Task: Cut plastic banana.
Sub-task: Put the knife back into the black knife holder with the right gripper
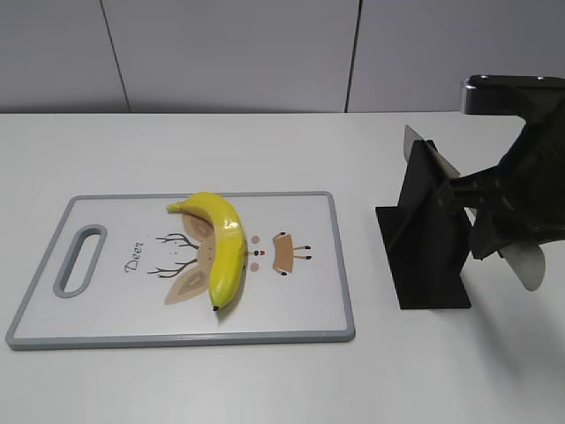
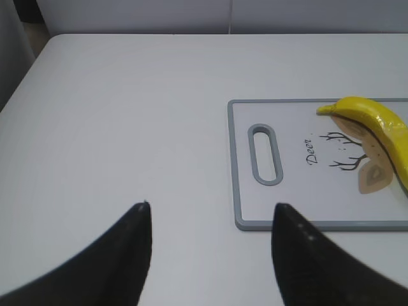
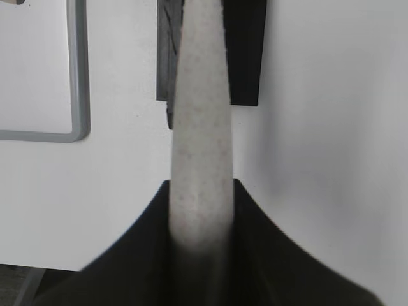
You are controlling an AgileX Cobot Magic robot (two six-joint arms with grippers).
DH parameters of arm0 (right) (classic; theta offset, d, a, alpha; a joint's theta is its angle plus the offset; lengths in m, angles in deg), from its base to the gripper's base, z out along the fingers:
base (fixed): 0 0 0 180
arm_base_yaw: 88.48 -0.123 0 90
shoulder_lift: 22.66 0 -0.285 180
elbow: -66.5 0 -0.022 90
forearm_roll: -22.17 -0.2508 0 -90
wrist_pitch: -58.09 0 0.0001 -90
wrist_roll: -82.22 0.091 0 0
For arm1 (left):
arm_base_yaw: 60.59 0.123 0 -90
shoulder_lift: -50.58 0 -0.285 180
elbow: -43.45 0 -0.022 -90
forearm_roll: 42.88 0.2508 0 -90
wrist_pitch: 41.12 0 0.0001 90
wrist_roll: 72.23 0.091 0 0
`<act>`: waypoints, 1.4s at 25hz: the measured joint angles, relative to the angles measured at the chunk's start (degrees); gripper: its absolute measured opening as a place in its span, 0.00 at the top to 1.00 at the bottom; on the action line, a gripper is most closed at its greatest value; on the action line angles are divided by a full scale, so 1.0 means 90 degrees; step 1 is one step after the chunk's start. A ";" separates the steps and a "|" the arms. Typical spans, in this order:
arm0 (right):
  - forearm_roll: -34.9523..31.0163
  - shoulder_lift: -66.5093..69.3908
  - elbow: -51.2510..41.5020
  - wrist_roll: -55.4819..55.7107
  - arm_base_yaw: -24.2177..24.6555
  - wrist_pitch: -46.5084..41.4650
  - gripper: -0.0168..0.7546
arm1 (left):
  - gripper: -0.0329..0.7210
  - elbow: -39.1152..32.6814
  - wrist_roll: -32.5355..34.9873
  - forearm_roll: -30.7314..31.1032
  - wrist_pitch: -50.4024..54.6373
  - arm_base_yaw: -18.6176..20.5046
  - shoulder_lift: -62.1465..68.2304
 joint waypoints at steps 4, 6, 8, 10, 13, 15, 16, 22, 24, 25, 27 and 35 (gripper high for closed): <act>-0.0035 -0.0007 -0.0014 0.0009 0.0000 0.0067 0.77 | 0.21 0.0000 0.0000 0.0000 0.0000 0.0000 0.0000; -0.0085 -0.0007 -0.0014 0.0009 0.0000 0.0131 0.76 | 0.21 0.0000 0.0000 0.0000 0.0000 0.0000 0.0000; -0.0132 -0.0007 -0.0014 0.0009 0.0000 0.0199 0.70 | 0.21 0.0000 0.0000 0.0000 0.0000 0.0000 0.0000; -0.0152 -0.0007 -0.0014 0.0009 0.0000 0.0273 0.54 | 0.21 0.0000 0.0000 0.0000 0.0000 0.0000 0.0000; -0.0158 -0.0007 -0.0014 0.0009 0.0000 0.0315 0.28 | 0.21 -0.0006 0.0000 0.0000 0.0000 0.0000 0.0000; -0.0158 -0.0007 -0.0014 0.0009 0.0000 0.0317 0.17 | 0.21 -0.0005 0.0000 0.0000 0.0000 0.0000 0.0000; -0.0158 -0.0018 -0.0014 -0.0004 0.0000 0.0317 0.14 | 0.21 -0.0005 0.0000 0.0000 0.0000 0.0000 0.0000; -0.0158 -0.0562 -0.0027 -0.0468 0.0000 0.0345 0.12 | 0.21 -0.0012 -0.0001 -0.0020 0.0000 0.0000 0.0000; -0.0158 -0.0920 -0.0032 -0.0637 0.0000 0.0344 0.12 | 0.21 -0.0012 -0.0001 -0.0026 0.0000 0.0000 0.0000; -0.0158 -0.1123 -0.0032 -0.0705 0.0000 0.0344 0.12 | 0.21 -0.0012 -0.0001 -0.0026 0.0000 0.0000 0.0000; -0.0158 -0.1529 -0.0041 -0.0949 0.0000 0.0336 0.13 | 0.21 -0.0012 -0.0001 -0.0032 0.0000 0.0000 0.0000; -0.0158 -0.3308 -0.0795 -0.2199 0.0000 0.0524 0.16 | 0.21 -0.0012 -0.0007 -0.0038 0.0000 0.0000 -0.0002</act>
